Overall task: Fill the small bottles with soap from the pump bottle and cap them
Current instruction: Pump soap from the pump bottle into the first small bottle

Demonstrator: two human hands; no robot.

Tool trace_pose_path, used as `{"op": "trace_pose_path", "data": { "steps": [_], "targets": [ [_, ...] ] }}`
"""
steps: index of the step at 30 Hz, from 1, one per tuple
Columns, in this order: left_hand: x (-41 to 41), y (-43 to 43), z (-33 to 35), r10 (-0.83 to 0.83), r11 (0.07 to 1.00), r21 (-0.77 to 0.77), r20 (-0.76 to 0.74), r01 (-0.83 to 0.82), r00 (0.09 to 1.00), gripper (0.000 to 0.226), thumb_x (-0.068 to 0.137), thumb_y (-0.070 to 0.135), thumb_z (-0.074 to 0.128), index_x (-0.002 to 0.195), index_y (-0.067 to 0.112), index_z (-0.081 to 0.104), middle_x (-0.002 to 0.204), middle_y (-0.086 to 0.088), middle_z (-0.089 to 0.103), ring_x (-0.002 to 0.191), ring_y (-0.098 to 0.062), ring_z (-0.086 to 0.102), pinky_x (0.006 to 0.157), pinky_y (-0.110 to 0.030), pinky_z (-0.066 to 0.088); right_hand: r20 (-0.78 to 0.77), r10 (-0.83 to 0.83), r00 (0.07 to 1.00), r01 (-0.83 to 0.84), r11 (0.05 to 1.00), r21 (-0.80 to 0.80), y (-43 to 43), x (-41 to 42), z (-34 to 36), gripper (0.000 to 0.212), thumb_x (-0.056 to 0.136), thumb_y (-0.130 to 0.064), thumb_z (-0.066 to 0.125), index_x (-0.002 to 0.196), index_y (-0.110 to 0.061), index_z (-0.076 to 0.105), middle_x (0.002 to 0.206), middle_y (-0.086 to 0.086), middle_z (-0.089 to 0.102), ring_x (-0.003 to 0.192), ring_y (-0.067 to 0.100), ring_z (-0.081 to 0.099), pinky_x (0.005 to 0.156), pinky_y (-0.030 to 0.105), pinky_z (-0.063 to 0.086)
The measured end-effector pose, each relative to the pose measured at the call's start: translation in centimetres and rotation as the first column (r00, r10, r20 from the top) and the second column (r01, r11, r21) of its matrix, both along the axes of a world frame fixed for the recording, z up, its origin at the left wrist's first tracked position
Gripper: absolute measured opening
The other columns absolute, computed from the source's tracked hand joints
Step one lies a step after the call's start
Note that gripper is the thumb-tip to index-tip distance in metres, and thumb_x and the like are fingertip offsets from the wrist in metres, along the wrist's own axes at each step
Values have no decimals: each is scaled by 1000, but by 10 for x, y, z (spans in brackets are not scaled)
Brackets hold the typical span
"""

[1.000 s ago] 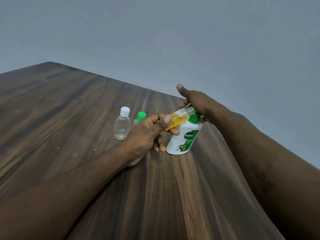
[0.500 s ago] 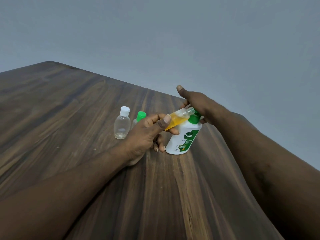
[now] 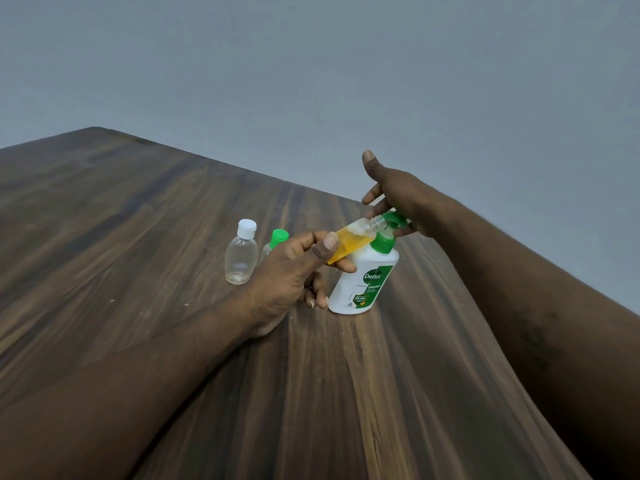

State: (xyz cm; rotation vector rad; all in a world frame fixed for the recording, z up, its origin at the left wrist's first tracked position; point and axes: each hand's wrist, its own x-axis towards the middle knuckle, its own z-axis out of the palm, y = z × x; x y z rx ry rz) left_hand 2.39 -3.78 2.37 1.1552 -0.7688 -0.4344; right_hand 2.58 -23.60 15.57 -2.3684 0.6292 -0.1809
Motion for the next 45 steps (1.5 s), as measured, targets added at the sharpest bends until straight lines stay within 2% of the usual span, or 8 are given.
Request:
{"op": "trace_pose_path", "data": {
  "steps": [9,14,19,26,31,35,40,45],
  "targets": [
    [2,2,-4,7,1000,7,-14,-7,1000,37,104,45,48,118,15,65,109,-9,76,51,-20,57,48,-26,41,-31,24,999,-27,996,-89,2,7,-27,74,93,-83,38,99,-16,70,105,6,71,98,28,67,76,39,51],
    [2,0,-2,1,1000,1,-13,-1,1000,39,104,45,49,119,13,64,111,-9,76,51,-20,57,48,-26,41,-15,20,1000,-21,998,-53,3,3,-16,79,91,-87,34,101,-17,70,105,4,66,100,27,64,87,43,53],
    [1,-1,-2,-2,1000,-2,3,2,1000,43,103,46,48,120,10,64,112,-8,75,52,-21,56,50,-27,41,16,21,1000,-20,999,-29,3,0,3,86,89,-91,26,107,-17,68,112,10,71,103,27,65,86,43,53],
    [1,0,-1,1,1000,-10,-7,-1,1000,37,103,45,49,114,14,65,110,-9,76,50,-19,57,47,-26,41,-33,13,999,-15,999,-52,4,2,-20,82,92,-87,33,99,-15,71,109,8,70,102,29,66,90,44,52],
    [1,2,-2,0,1000,15,-11,0,1000,42,105,43,48,122,8,62,109,-9,76,51,-20,57,49,-26,41,-22,11,1000,-13,997,-72,5,2,-23,82,90,-88,34,95,-16,73,111,7,71,105,30,66,98,51,52],
    [0,2,-1,-3,1000,11,-7,3,1000,43,104,44,48,121,8,62,110,-9,76,51,-20,56,49,-27,40,23,-6,1000,7,998,-69,6,0,-21,82,90,-89,33,96,-17,73,108,5,69,103,28,65,92,46,53],
    [-1,1,0,-14,1000,-3,1,14,1000,45,103,45,48,123,8,62,112,-9,75,52,-20,56,50,-27,40,32,13,999,-14,1000,18,7,-4,-3,86,92,-88,27,110,-15,69,109,6,68,100,24,64,70,35,48],
    [0,0,1,-8,1000,-4,6,8,1000,43,103,45,48,121,9,62,112,-8,76,51,-20,57,49,-27,41,24,11,1000,-11,1000,-20,4,-1,-10,81,91,-88,31,101,-17,70,108,6,68,101,26,65,79,40,52]
  ]
}}
